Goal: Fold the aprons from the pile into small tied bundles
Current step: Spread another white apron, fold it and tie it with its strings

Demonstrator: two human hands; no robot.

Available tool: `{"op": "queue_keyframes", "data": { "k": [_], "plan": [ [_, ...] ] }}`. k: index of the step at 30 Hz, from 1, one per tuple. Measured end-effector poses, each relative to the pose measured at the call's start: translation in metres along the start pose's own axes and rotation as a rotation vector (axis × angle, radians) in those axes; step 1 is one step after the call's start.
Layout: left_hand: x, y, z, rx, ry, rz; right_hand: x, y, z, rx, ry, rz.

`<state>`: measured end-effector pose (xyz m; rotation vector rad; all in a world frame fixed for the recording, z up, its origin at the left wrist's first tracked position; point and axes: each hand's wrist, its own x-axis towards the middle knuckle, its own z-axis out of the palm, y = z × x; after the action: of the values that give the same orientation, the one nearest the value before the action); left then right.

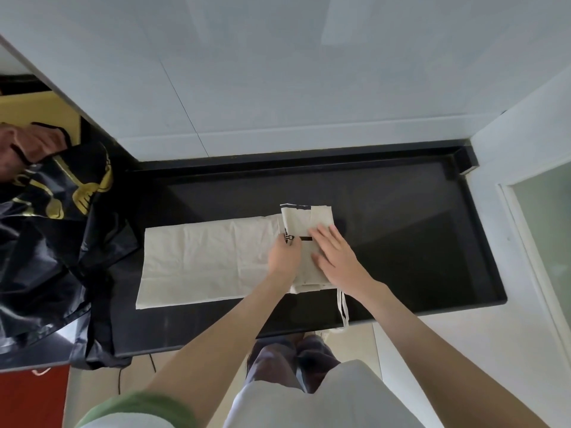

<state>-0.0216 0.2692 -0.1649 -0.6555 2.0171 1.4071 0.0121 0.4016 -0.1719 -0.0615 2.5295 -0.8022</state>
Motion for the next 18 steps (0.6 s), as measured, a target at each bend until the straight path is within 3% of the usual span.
{"op": "queue_keyframes", "data": {
  "k": [5, 10, 13, 18],
  "plan": [
    [-0.005, -0.001, -0.012, 0.378, 0.097, 0.087, 0.004, 0.006, 0.014, -0.372, -0.088, -0.047],
    [-0.001, -0.025, -0.023, 0.864, 0.247, 0.47, 0.006, 0.016, 0.03, -0.475, -0.021, -0.071],
    [0.011, -0.047, -0.035, 1.034, 0.18, 0.639, 0.007, 0.015, 0.03, -0.504, -0.012, -0.073],
    [0.015, -0.067, -0.045, 1.246, 0.012, 0.605, 0.016, 0.008, 0.019, -0.447, 0.022, -0.055]
  ]
}}
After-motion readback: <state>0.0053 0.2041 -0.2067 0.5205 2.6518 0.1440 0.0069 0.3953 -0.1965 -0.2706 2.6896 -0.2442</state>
